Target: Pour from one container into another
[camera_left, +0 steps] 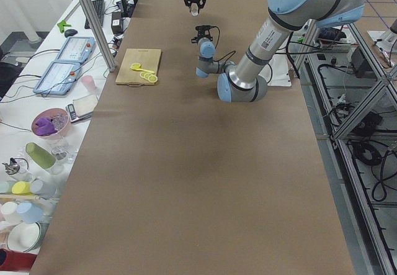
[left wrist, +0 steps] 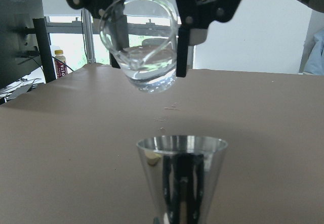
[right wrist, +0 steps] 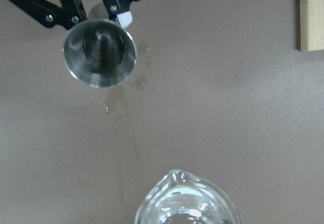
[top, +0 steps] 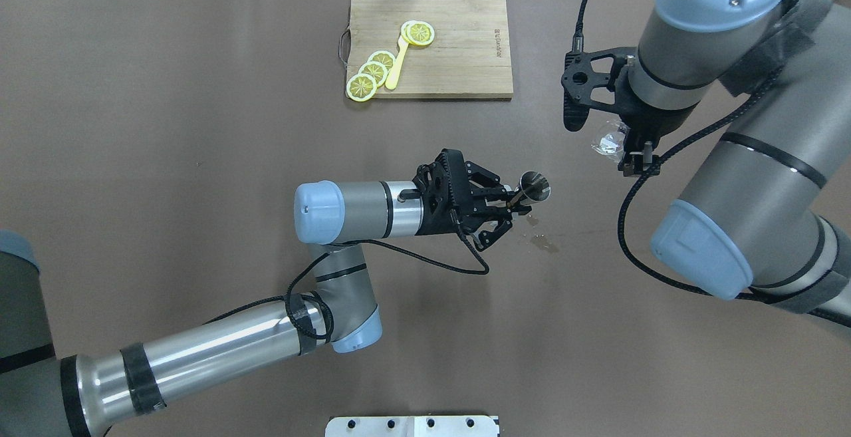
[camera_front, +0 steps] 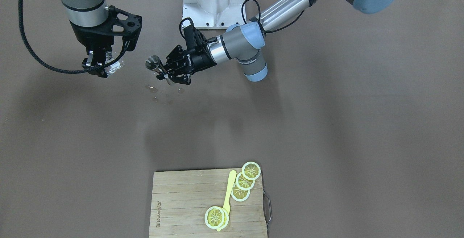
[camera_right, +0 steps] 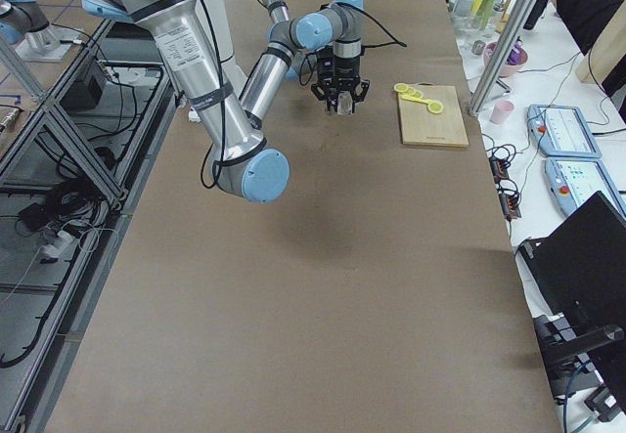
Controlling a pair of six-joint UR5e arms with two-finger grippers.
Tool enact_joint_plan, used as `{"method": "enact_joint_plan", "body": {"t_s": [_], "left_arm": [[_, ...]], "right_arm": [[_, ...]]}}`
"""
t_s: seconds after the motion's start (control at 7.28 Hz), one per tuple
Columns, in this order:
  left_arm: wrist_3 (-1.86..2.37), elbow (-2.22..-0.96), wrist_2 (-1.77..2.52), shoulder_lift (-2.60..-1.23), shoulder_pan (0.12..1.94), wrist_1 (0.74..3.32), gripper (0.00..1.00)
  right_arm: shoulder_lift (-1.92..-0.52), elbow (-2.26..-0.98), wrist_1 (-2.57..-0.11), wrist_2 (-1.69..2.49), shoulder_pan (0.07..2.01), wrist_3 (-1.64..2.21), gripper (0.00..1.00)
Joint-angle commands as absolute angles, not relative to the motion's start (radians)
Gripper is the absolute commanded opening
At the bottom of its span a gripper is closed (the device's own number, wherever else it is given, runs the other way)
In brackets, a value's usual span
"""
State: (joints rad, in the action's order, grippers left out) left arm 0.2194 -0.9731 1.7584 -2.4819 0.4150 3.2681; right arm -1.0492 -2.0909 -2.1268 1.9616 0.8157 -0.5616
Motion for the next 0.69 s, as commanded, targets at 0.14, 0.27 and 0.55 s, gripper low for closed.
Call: {"method": "enact_joint_plan", "body": {"t_s": [0.14, 0.27, 0.55], "left_arm": [[0.227, -1.096, 1.756, -2.364, 0.443, 3.261, 0.00], [0.229, -1.145, 1.756, -2.311, 0.445, 3.263, 0.00], [0.270, -1.248, 1.756, -2.209, 0.451, 3.263, 0.00]], "right_arm": [[-1.208, -2.109, -1.946, 2.090, 0.928, -0.557, 0.00], [-1.277, -2.106, -1.859, 2.132, 0.961, -0.557, 0.00], [-1.417, -2.096, -1.655, 2.177, 1.009, -0.476, 0.00]]}}
